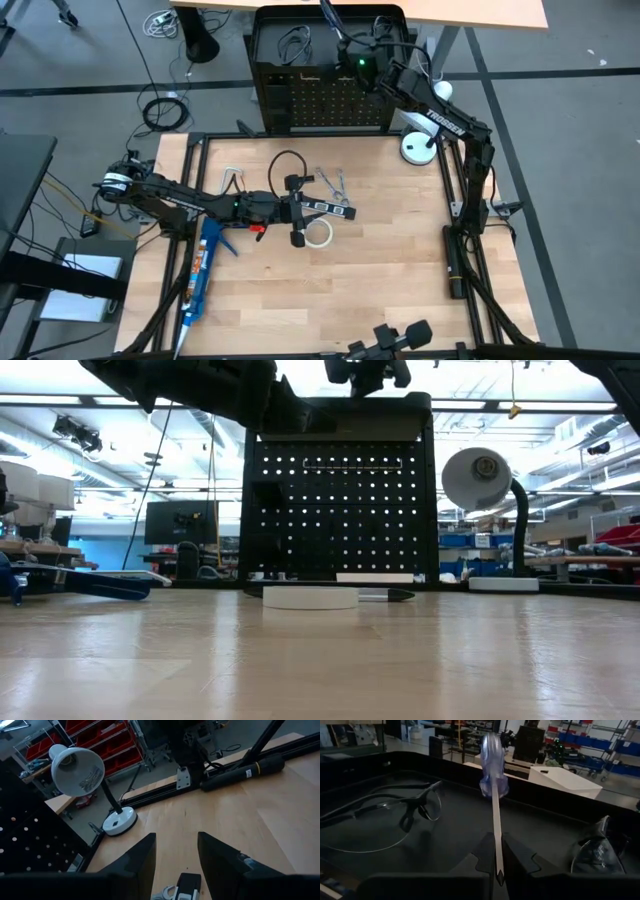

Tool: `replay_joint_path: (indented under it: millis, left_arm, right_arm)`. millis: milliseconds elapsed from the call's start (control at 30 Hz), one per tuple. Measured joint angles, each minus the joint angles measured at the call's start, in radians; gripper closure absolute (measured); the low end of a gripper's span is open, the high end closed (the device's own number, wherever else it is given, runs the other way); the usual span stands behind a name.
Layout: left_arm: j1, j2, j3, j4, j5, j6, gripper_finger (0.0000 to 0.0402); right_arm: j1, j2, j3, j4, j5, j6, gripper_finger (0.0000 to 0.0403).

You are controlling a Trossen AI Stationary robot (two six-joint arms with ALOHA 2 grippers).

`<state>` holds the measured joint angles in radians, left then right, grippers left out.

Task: Hang tools onto peg board
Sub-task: Put the blue screwdriver on top of the pegboard, then hang the masking tape on the pegboard

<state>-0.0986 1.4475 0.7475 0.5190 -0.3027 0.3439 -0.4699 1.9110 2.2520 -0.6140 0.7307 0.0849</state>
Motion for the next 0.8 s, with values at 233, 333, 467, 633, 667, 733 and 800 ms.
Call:
replay_joint_path:
  millis: [233, 333, 467, 633, 667, 733, 800]
  left_arm:
    - [0.000, 0.000, 0.000, -0.002, 0.000, 0.000, 0.0250]
    - [0.000, 0.000, 0.000, -0.002, 0.000, 0.000, 0.0250]
    - [0.000, 0.000, 0.000, -0.002, 0.000, 0.010, 0.0250]
    - [0.000, 0.000, 0.000, -0.002, 0.000, 0.015, 0.0250]
    - [0.000, 0.000, 0.000, -0.002, 0.000, 0.015, 0.0250]
    - [0.000, 0.000, 0.000, -0.002, -0.001, 0.015, 0.0250]
    - [0.000, 0.000, 0.000, -0.004, -0.012, 0.015, 0.0250]
  right_arm:
    - [0.005, 0.000, 0.000, 0.004, 0.002, 0.012, 0.0357]
    - [0.010, 0.000, 0.000, 0.011, 0.006, 0.008, 0.0356]
    - [0.022, 0.000, 0.000, 0.043, 0.006, -0.022, 0.0356]
    - [0.039, -0.010, -0.001, 0.087, 0.009, -0.065, 0.0355]
    - [0.046, -0.015, -0.001, 0.090, 0.009, -0.080, 0.0355]
    - [0.064, -0.029, -0.001, 0.104, 0.012, -0.115, 0.0355]
    - [0.091, -0.049, -0.001, 0.102, 0.012, -0.154, 0.0354]
